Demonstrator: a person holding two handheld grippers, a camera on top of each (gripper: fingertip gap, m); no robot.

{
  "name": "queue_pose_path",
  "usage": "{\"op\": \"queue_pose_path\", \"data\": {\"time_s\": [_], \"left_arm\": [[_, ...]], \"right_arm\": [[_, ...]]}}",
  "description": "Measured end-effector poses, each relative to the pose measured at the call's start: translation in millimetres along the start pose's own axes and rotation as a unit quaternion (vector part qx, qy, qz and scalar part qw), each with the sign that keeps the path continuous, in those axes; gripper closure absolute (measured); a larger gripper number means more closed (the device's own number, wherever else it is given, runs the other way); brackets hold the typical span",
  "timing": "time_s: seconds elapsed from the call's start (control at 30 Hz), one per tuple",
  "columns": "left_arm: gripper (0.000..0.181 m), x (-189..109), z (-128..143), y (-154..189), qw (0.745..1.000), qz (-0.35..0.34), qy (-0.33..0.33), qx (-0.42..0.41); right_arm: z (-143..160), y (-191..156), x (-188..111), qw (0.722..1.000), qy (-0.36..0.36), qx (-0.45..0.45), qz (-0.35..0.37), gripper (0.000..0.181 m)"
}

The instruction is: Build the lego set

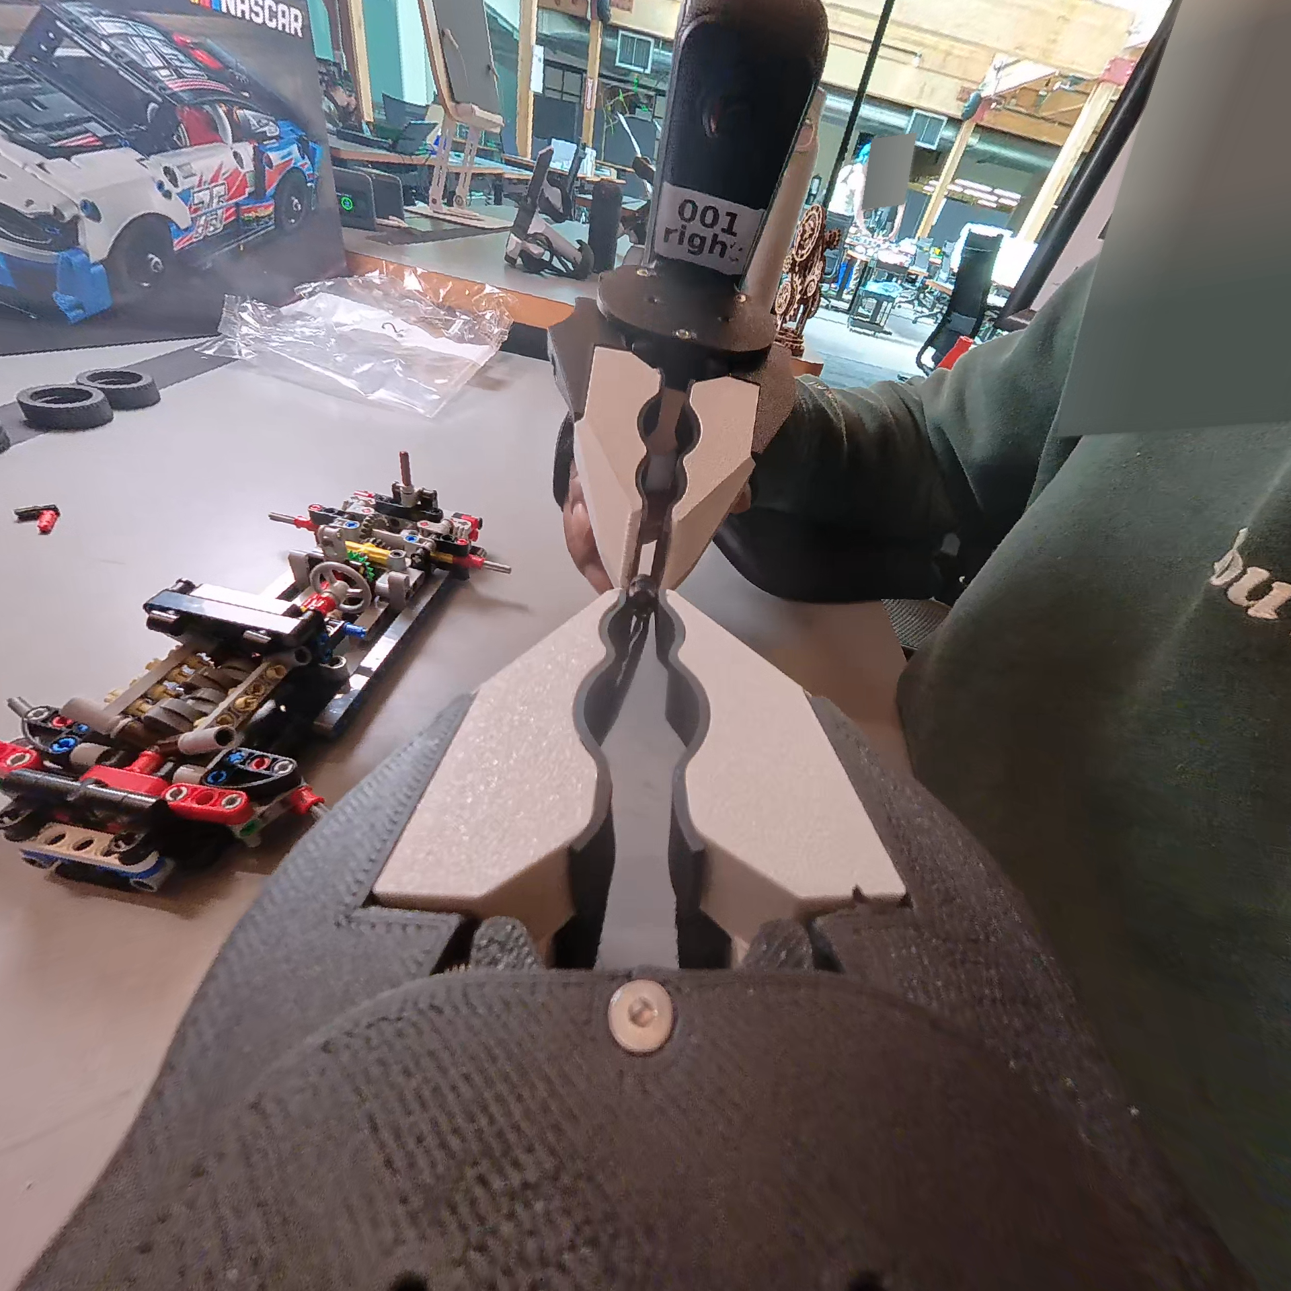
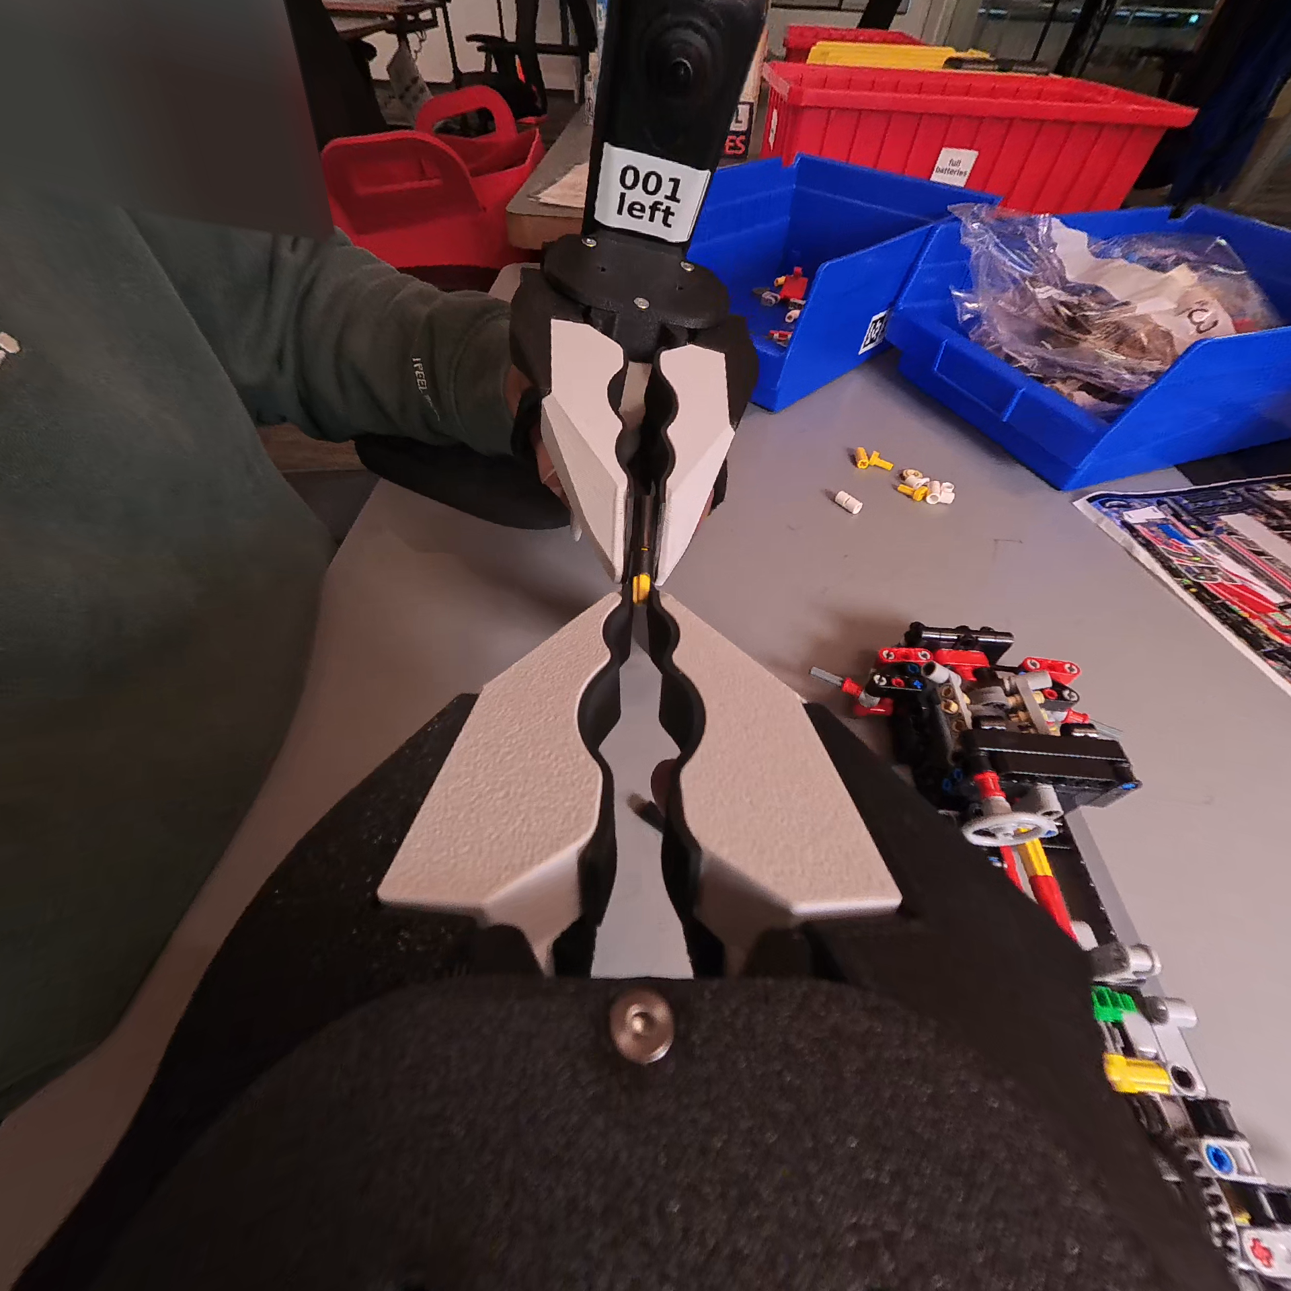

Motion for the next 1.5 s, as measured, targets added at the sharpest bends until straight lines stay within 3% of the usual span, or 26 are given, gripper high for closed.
{"op": "queue_pose_path", "data": {"time_s": [0.37, 0.57, 0.87, 1.2, 1.23, 1.33, 1.5], "left_arm": [[0.177, -2.1, 0.9, -1.6, 1.000, 0.002, 0.000, -0.009], [0.160, -2.7, -0.8, -2.6, 0.999, -0.024, -0.002, 0.032], [0.175, 0.6, 2.4, 6.9, 0.997, -0.016, -0.025, 0.073], [0.153, 3.1, 6.2, 5.5, 0.996, -0.021, -0.023, 0.083], [0.154, 6.0, 7.1, 6.4, 0.996, -0.023, -0.024, 0.086], [0.180, 9.2, 7.2, 8.5, 0.996, -0.017, -0.026, 0.082], [0.181, 2.8, 0.1, 6.3, 0.999, 0.003, -0.007, 0.038]], "right_arm": [[2.0, 0.3, -3.1, 1.000, 0.000, 0.023, -0.014, 0.181], [4.1, -0.5, -2.5, 0.999, -0.047, 0.001, 0.005, 0.181], [2.2, -5.6, 2.6, 0.998, -0.068, -0.018, 0.001, 0.181], [-5.0, -4.2, -1.4, 1.000, -0.023, 0.001, -0.010, 0.181], [-6.9, -3.9, -1.2, 1.000, -0.013, 0.006, -0.011, 0.181], [-7.9, -2.8, -2.1, 1.000, 0.000, 0.024, -0.016, 0.181], [-10.7, 0.6, -7.1, 0.997, 0.037, 0.067, -0.029, 0.181]]}}
Point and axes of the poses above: each gripper's, where its closed fingertips meet, x out along the fingers, z out of its underside, y = z × x across the jaws, the point moved 4 cm from there along -x, back along the fingers, and after that the axes turned 13 degrees about -z, right-handed, at the moved point
